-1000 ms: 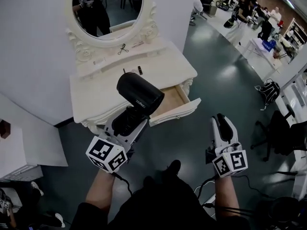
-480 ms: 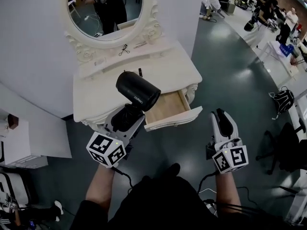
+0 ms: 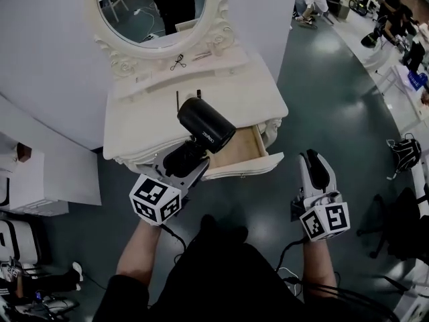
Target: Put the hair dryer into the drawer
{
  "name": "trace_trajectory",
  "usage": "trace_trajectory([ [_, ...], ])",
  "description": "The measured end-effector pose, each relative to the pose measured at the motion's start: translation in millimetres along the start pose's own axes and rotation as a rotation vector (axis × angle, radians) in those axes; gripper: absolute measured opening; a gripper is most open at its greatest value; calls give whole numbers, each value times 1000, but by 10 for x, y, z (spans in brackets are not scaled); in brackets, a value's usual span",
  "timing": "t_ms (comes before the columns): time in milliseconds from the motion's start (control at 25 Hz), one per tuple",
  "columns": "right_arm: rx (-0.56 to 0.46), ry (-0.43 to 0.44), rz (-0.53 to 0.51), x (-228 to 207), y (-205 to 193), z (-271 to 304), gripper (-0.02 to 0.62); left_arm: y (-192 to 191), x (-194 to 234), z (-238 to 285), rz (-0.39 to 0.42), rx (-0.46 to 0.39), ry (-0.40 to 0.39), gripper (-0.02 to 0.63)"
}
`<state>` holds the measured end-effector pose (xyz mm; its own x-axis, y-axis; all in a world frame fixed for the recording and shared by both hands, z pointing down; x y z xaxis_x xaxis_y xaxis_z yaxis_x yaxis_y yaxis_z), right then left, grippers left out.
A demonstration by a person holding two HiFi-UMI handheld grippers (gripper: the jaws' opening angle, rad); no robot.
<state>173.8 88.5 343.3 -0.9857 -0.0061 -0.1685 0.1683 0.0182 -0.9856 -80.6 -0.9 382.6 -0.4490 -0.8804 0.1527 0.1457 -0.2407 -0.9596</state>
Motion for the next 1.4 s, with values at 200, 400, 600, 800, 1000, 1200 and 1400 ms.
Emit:
trace_trajectory([
  [200,18,7,11,-104,-76,129,109,-123,90,181,8,58,-8,262],
  [400,45,-8,17,-198,-156,340,106,-252,244,405,8,105,-49,262],
  [600,65,-24,-5,-272,-192,669,101,-405,525,699,30,164,-88,262],
  [800,90,-53,-3,-335,-224,1114,95,-546,815,1035,68,243,-149,262],
  [1000,113,-63,-18,-303,-297,1552,95,-754,1039,1298,117,302,-215,262],
  [1200,124,-72,-23,-241,-351,1856,94,-1001,1104,1443,127,362,-286,262],
  [1400,162,-59,-22,-230,-495,2065,92,-1273,1155,1540,117,418,-317,262],
])
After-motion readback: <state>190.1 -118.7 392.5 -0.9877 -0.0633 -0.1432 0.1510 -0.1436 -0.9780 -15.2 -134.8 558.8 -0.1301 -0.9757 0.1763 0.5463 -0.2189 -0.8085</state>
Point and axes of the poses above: the fingertips, and each gripper's own axes: z forward along the fingers, x to its left, y out of its top, the point moved 2 cm from there along -z, backward along the fingers, and after that the axes turned 8 degrees about -y, right-handed, at the moved point
